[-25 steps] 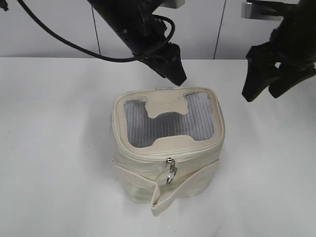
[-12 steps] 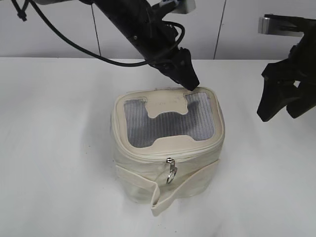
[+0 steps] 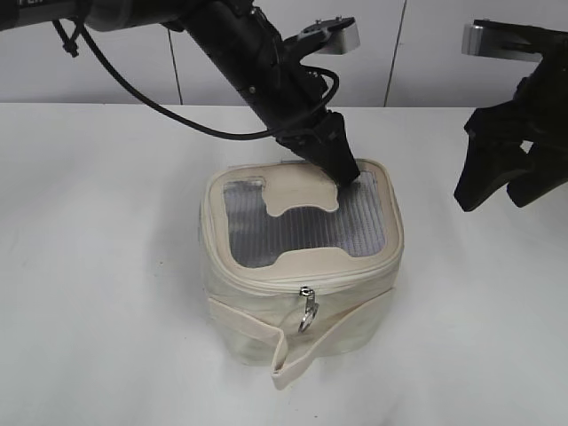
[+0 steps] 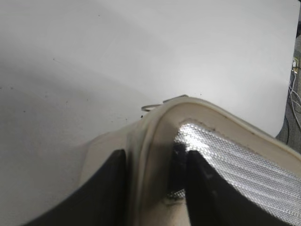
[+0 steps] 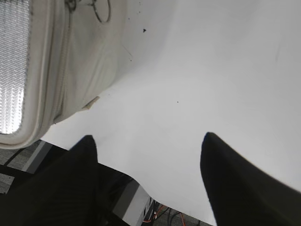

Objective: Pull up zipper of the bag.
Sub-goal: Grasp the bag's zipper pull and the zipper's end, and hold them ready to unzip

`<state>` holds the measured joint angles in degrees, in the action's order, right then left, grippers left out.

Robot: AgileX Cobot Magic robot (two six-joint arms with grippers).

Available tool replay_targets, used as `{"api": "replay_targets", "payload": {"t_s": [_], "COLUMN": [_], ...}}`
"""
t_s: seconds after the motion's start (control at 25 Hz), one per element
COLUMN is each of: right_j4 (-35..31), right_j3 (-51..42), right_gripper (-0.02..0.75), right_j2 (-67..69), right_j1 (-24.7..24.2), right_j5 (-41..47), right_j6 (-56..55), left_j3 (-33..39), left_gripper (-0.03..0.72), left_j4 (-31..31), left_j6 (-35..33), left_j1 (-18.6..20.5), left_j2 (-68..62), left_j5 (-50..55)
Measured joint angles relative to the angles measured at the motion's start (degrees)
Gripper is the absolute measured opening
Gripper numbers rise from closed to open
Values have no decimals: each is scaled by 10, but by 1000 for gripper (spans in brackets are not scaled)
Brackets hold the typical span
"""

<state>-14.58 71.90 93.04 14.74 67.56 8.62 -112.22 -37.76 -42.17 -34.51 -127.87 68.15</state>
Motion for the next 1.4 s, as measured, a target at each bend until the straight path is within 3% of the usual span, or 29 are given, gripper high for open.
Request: {"api": "replay_targets", "payload": {"t_s": [0.16, 0.24, 0.56, 0.96, 1.24, 1.4], "right_j4": [-17, -26, -35, -31, -143, -162], "right_j3": [0, 0, -26, -190, -204, -204], "right_gripper": [534, 534, 534, 534, 534, 534], "right_j2": [0, 0, -1, -41, -43, -43], "right_j1": [0, 0, 0, 0, 0, 0], "right_j5": [-12, -18, -60, -234, -270, -283], "right_j6": [7, 13, 50, 97, 225, 239], "left_j3": [0, 0, -1, 16, 45, 46], "left_gripper": [113, 45, 42, 42, 41, 40], "left_j4": [1, 1, 0, 21, 18, 18], "left_j6": [0, 0, 0, 1, 0, 0], "left_j1": [0, 0, -1, -7, -12, -12], "left_j2": [-5, -7, -6, 20, 37, 37], "left_j5": [4, 4, 4, 8, -7, -8]}}
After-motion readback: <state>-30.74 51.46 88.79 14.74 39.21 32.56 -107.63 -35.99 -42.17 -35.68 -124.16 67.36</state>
